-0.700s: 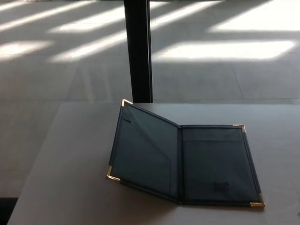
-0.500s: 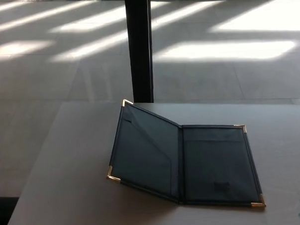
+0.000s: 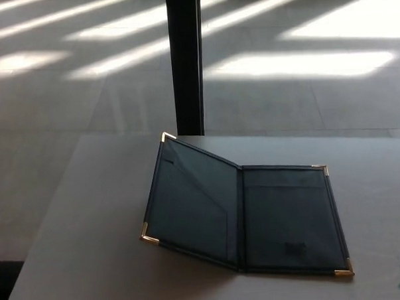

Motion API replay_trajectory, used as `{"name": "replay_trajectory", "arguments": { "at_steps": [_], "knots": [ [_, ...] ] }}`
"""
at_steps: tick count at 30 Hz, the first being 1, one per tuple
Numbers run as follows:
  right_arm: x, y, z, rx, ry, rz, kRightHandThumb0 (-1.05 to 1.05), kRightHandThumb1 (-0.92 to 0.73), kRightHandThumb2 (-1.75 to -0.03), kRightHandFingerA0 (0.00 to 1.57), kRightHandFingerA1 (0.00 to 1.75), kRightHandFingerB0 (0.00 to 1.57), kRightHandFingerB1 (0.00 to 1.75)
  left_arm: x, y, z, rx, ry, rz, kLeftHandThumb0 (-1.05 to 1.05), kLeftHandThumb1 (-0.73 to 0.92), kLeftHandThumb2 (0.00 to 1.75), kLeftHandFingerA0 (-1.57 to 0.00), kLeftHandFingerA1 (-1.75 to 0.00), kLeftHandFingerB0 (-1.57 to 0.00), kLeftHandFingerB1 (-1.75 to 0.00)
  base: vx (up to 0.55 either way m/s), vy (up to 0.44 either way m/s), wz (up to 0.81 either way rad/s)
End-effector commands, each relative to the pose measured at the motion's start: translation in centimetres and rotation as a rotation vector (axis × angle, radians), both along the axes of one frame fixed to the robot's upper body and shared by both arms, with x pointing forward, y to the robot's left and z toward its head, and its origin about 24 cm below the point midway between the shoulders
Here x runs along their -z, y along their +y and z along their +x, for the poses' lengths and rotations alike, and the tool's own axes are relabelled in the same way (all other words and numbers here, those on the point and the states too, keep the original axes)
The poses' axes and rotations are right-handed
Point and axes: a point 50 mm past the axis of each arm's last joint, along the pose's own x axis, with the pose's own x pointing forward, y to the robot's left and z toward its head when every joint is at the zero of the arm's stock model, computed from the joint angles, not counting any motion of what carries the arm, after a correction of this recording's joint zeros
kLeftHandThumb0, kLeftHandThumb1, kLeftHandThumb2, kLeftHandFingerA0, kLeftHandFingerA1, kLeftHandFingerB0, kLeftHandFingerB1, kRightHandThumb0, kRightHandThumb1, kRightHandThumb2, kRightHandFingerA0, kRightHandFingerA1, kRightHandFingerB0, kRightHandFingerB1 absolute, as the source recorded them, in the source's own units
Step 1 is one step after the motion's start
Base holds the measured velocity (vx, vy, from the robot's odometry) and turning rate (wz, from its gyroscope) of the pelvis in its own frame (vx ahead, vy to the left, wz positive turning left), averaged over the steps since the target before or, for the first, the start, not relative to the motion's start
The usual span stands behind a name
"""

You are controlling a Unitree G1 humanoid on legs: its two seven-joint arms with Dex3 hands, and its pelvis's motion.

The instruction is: The robot uses its left hand to push the cover of the diary kept in the middle of the desk to close it

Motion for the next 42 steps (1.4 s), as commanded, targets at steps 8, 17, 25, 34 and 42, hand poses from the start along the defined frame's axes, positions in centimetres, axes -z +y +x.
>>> {"name": "replay_trajectory", "arguments": {
  "at_steps": [8,17,25,34,42],
  "knots": [
    [-1.5,-1.2,0.1,0.042,-0.091,-0.014,-0.92,-0.86,-0.66,0.71,0.78,0.67,0.59,-3.3,-10.4,4.1,0.342,-0.150,0.082,-1.00,0.92,0.85,-0.37,-0.78,-0.35,-0.68,0.00,0.000,0.00],
    [-1.2,-0.8,0.2,0.070,-0.121,0.013,-0.91,-0.86,-0.66,0.63,0.79,0.69,0.59,0.6,-16.1,4.2,0.518,0.001,0.002,-1.05,0.92,0.84,-0.42,-0.87,-0.40,-0.75,0.00,0.000,0.00],
    [-1.1,-0.8,0.4,0.038,-0.121,0.021,-0.91,-0.87,-0.66,0.68,0.75,0.63,0.56,1.6,-15.6,4.0,0.493,0.063,-0.013,-1.04,0.92,0.84,-0.39,-0.90,-0.38,-0.74,0.00,0.000,0.00],
    [-1.5,-0.7,0.7,0.049,-0.137,0.017,-0.91,-0.86,-0.67,0.63,0.79,0.66,0.58,2.8,-15.2,3.5,0.421,0.077,-0.107,-0.92,0.82,1.35,-0.46,-0.89,-0.32,-0.72,0.00,0.000,0.00],
    [-1.2,-1.1,1.1,0.049,-0.133,0.020,-0.90,-0.88,-0.67,0.64,0.74,0.65,0.56,3.0,-19.7,4.2,0.343,0.125,-0.466,-1.04,0.92,0.90,-0.35,-1.04,-0.32,-0.86,0.00,0.000,0.00]
  ]
}}
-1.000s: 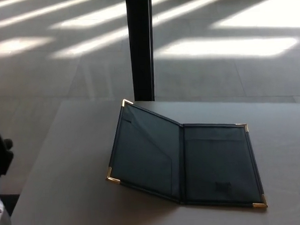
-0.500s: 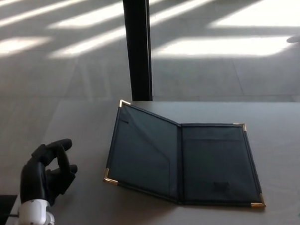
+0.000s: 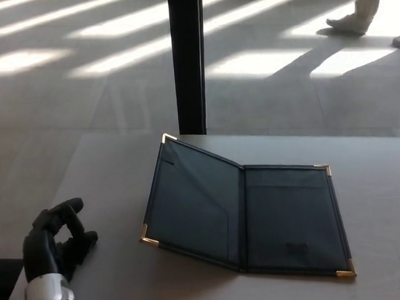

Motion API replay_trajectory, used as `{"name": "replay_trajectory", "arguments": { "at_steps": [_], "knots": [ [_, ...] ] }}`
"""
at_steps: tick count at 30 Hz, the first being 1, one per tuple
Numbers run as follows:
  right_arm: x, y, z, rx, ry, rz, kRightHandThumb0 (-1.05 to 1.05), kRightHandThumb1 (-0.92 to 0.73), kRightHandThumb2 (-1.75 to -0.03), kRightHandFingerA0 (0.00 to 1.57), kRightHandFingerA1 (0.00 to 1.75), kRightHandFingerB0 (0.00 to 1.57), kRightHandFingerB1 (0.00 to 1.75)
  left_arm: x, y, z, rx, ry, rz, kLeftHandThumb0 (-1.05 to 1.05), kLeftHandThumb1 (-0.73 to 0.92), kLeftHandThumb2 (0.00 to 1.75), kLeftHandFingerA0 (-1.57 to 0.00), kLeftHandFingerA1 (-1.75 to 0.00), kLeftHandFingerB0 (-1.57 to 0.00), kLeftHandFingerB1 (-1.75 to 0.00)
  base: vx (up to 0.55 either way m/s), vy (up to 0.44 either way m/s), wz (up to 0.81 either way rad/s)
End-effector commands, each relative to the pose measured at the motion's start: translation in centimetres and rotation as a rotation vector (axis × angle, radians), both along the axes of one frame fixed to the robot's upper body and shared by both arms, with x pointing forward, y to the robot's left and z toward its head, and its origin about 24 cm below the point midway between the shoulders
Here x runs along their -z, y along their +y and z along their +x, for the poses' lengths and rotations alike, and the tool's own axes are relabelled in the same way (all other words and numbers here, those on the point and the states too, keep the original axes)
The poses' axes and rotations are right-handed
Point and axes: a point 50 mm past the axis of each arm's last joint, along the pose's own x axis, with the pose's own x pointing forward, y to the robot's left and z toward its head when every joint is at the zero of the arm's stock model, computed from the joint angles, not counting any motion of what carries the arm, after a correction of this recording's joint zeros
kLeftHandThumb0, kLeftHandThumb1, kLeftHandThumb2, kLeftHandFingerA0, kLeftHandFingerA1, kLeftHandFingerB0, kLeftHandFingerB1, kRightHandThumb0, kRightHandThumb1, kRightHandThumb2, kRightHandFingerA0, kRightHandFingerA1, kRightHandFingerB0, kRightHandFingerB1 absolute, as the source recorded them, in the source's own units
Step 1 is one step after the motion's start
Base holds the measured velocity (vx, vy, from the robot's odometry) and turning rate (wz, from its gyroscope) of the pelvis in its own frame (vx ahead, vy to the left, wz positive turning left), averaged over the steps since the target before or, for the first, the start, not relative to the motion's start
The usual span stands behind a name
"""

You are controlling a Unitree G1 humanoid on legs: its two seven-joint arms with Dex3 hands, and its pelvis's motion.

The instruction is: The robot uses its left hand to push the cover of the diary kept in the middle of the desk to close it

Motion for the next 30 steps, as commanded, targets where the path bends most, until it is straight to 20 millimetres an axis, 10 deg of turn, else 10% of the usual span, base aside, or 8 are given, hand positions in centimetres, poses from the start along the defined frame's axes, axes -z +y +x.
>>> {"name": "replay_trajectory", "arguments": {
  "at_steps": [1,3,4,5,7,14,26,30],
  "knots": [
    [-0.6,-0.7,0.4,0.006,-0.021,-0.023,-0.89,-0.87,-0.66,0.65,0.75,0.65,0.57,0.7,-3.6,0.2,-0.016,0.175,-0.250,-1.05,0.92,0.88,-0.37,-1.02,-0.32,-0.85,0.00,0.000,0.00],
    [-0.8,-0.6,0.4,0.016,-0.032,-0.025,-0.90,-0.87,-0.66,0.60,0.77,0.65,0.59,0.6,-4.5,0.3,0.006,0.183,-0.257,-1.05,0.92,0.89,-0.40,-1.04,-0.33,-0.87,0.00,0.000,0.00],
    [-0.8,-0.7,0.4,0.015,-0.002,-0.037,-0.86,-0.68,-1.20,0.70,0.81,0.64,0.65,0.5,-5.4,0.5,0.020,0.174,-0.269,-1.05,0.92,0.85,-0.41,-1.03,-0.33,-0.90,0.00,0.000,0.00],
    [-0.8,-0.7,0.3,0.016,0.000,-0.040,-0.91,-0.87,-0.66,0.65,0.80,0.69,0.60,0.5,-5.9,0.5,0.043,0.178,-0.291,-1.05,0.92,0.84,-0.38,-0.97,-0.29,-0.86,0.00,0.000,0.00],
    [-0.9,-0.8,0.2,0.002,-0.018,-0.041,-0.91,-0.88,-0.67,0.62,0.81,0.64,0.60,0.6,-6.5,0.6,0.109,0.198,-0.317,-0.99,0.76,1.30,-0.48,-0.90,-0.25,-0.75,0.00,0.000,0.00],
    [-0.7,-0.9,0.3,-0.006,-0.003,-0.040,-0.90,-0.87,-0.66,0.68,0.78,0.64,0.56,0.6,-8.9,0.7,0.185,0.238,-0.662,-1.05,0.92,0.84,-0.36,-1.02,-0.13,-0.81,0.00,0.000,0.00],
    [-1.0,-0.9,0.6,-0.037,-0.030,-0.034,-0.90,-0.89,-0.67,0.63,0.76,0.59,0.56,3.5,-11.0,-1.5,0.038,0.309,-1.046,-1.05,0.81,1.35,-0.18,-0.83,-0.09,-0.58,0.00,0.000,0.00],
    [-1.1,-0.8,0.7,-0.026,-0.026,-0.043,-0.90,-0.88,-0.66,0.59,0.76,0.60,0.56,2.3,-13.7,-1.6,0.099,0.309,-1.113,-1.05,0.80,1.37,-0.60,-1.01,-0.12,-0.58,0.00,0.000,0.00]
  ]
}}
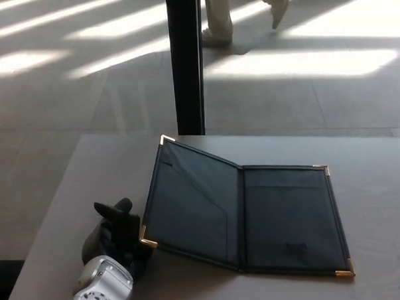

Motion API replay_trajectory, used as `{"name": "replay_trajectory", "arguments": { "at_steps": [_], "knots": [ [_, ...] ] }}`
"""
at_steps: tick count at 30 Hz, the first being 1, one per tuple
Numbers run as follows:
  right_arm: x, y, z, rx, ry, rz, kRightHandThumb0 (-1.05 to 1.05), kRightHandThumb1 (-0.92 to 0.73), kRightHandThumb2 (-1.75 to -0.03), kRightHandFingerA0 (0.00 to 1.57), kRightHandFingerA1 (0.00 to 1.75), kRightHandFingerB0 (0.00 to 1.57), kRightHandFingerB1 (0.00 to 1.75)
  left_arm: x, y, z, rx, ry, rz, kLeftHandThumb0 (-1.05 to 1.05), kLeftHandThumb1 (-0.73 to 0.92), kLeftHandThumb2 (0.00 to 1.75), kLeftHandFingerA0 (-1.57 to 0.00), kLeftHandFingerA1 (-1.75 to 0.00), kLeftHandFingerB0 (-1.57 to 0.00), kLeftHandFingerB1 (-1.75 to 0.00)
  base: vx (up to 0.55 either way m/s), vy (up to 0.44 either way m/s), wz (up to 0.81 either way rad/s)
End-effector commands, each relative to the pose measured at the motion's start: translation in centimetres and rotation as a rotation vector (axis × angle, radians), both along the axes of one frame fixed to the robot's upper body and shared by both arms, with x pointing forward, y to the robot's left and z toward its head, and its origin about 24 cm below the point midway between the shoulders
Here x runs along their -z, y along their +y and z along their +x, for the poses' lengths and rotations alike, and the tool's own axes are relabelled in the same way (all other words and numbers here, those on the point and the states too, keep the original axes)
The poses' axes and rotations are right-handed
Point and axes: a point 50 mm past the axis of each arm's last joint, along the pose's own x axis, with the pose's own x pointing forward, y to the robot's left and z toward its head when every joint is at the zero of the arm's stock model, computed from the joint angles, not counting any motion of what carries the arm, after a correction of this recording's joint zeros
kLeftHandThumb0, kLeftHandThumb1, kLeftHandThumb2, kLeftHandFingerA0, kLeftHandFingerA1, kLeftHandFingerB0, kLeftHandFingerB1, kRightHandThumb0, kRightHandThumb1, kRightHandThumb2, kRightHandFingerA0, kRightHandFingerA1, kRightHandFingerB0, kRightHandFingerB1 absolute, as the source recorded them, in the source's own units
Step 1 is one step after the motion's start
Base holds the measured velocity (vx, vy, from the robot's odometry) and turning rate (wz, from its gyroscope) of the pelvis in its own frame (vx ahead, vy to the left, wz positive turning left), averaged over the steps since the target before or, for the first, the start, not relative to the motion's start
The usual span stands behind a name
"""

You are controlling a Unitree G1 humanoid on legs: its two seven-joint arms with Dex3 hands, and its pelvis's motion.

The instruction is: The robot uses its left hand to push the cover of the diary kept in the middle of the desk to close it

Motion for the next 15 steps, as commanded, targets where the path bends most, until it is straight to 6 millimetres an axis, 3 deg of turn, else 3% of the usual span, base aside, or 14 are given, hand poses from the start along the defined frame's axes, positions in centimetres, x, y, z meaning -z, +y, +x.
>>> {"name": "replay_trajectory", "arguments": {
  "at_steps": [1,4,5,7,8,9,10,11,12,13,14,15],
  "knots": [
    [-1.3,-1.0,0.4,-0.013,-0.018,-0.050,-0.91,-0.87,-0.66,0.60,0.78,0.63,0.58,1.8,-7.6,-2.7,0.128,0.179,-0.437,-1.05,0.79,1.36,-0.56,-1.00,-0.12,-0.58,0.00,0.000,0.00],
    [-1.4,-1.2,0.4,-0.003,-0.022,-0.047,-0.89,-0.88,-0.66,0.57,0.76,0.62,0.58,0.2,-9.2,-2.7,0.197,0.113,-0.473,-1.05,0.76,1.34,-0.65,-1.03,-0.12,-0.56,0.00,0.000,0.00],
    [-1.5,-1.3,0.3,0.002,-0.010,-0.056,-0.91,-0.88,-0.67,0.64,0.80,0.64,0.59,-1.1,-10.2,-2.7,0.245,0.077,-0.472,-1.05,0.77,1.31,-0.66,-0.98,-0.12,-0.62,0.00,0.000,0.00],
    [-1.8,-1.3,0.4,-0.011,-0.010,-0.070,-0.90,-0.88,-0.66,0.62,0.81,0.62,0.59,-2.4,-11.6,-2.7,0.295,0.036,-0.475,-1.05,0.76,1.29,-0.73,-0.94,-0.15,-0.62,0.00,0.000,0.00],
    [-2.0,-1.4,0.4,-0.030,-0.008,-0.074,-0.89,-0.89,-0.67,0.58,0.79,0.58,0.57,-3.7,-13.1,-3.2,0.353,0.023,-0.487,-1.05,0.92,0.77,-0.57,-0.88,-0.13,-0.72,0.00,0.000,0.00],
    [-2.1,-1.5,0.5,-0.046,0.005,-0.076,-0.89,-0.90,-0.66,0.63,0.77,0.59,0.57,-4.8,-14.4,-3.9,0.434,-0.002,-0.476,-1.04,0.76,1.30,-0.59,-0.86,-0.08,-0.63,0.00,0.000,0.00],
    [-2.2,-1.4,0.7,-0.064,0.013,-0.087,-0.90,-0.91,-0.67,0.63,0.79,0.57,0.58,-5.7,-16.5,-5.3,0.530,0.003,-0.482,-0.95,0.72,1.24,-0.59,-0.85,-0.21,-0.66,0.00,0.000,0.00],
    [-2.2,-1.4,0.8,-0.071,0.015,-0.091,-0.90,-0.91,-0.67,0.63,0.79,0.57,0.58,-6.0,-17.1,-5.9,0.559,0.007,-0.487,-0.95,0.72,1.24,-0.59,-0.85,-0.21,-0.66,0.00,0.000,0.00],
    [-2.1,-1.4,1.0,-0.058,0.007,-0.086,-0.92,-0.87,-0.66,0.62,0.80,0.62,0.59,-6.1,-18.0,-6.6,0.598,0.020,-0.495,-1.05,0.92,0.84,-0.48,-0.81,-0.27,-0.72,0.00,0.000,0.00],
    [-2.0,-1.5,1.1,-0.034,-0.005,-0.079,-0.92,-0.87,-0.66,0.62,0.80,0.62,0.59,-6.3,-19.3,-7.7,0.660,0.040,-0.509,-1.05,0.92,0.84,-0.48,-0.81,-0.27,-0.72,0.00,0.000,0.00],
    [-2.0,-1.6,1.1,-0.052,-0.005,-0.073,-0.93,-0.88,-0.67,0.62,0.82,0.59,0.60,-6.2,-20.0,-8.5,0.696,0.036,-0.521,-1.01,0.74,1.25,-0.51,-0.82,-0.23,-0.68,0.00,0.000,0.00],
    [-2.0,-1.6,1.1,-0.050,0.006,-0.079,-0.92,-0.88,-0.67,0.67,0.80,0.62,0.58,-6.2,-20.4,-9.0,0.711,0.049,-0.535,-1.04,0.92,0.78,-0.42,-0.81,-0.30,-0.70,0.00,0.000,0.00]
  ]
}}
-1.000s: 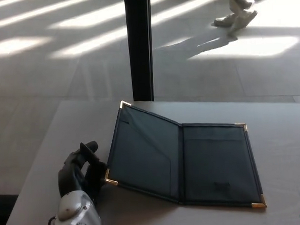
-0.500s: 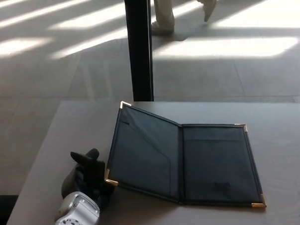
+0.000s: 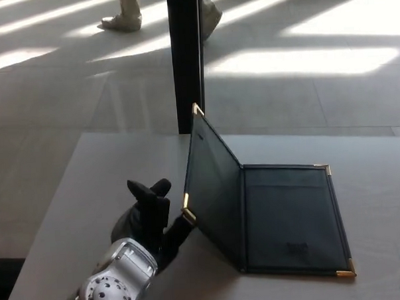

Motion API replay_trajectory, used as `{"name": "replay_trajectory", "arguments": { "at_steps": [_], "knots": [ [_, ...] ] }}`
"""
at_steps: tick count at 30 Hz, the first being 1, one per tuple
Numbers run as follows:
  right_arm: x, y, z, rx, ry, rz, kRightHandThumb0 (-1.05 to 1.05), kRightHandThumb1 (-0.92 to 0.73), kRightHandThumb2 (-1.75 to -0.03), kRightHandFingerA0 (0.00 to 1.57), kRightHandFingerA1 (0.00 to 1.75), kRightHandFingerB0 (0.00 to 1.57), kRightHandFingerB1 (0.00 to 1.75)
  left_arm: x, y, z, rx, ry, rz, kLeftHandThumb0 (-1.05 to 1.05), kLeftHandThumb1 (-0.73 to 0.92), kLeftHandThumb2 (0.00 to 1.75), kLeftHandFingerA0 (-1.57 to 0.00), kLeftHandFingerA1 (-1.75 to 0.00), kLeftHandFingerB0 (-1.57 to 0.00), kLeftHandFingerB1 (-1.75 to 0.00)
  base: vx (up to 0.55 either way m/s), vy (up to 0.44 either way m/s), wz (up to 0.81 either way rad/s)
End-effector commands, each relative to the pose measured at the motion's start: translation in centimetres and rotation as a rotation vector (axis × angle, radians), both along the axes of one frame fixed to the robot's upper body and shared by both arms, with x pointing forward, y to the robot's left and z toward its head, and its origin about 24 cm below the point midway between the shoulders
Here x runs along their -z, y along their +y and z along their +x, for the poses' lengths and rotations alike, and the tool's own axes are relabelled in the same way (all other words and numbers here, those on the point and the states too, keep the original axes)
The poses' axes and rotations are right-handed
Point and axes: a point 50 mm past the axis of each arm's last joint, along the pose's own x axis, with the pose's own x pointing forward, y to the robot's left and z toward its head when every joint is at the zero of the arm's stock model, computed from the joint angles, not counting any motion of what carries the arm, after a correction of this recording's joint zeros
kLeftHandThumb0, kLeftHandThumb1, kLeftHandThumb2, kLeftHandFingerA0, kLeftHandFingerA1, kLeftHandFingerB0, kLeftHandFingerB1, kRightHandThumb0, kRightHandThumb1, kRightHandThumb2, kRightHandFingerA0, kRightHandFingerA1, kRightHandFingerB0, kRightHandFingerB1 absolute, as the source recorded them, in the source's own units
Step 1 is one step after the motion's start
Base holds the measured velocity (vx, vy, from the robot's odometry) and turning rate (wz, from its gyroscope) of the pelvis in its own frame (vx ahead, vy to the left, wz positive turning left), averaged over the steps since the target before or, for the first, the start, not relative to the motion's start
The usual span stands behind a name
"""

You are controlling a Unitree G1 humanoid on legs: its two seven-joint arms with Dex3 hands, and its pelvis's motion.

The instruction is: The robot uses its left hand to push the cover of the diary kept in the middle of the desk to close it

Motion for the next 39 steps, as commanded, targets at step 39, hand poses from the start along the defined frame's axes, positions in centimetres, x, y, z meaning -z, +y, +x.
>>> {"name": "replay_trajectory", "arguments": {
  "at_steps": [39],
  "knots": [
    [-0.8,-0.1,0.3,-0.072,0.037,-0.035,-0.90,-0.90,-0.67,0.63,0.77,0.58,0.58,-2.8,-10.2,-4.9,0.573,-0.368,0.373,-1.05,0.66,1.18,-0.58,-0.74,-0.49,-0.68,0.00,0.000,0.00]
  ]
}}
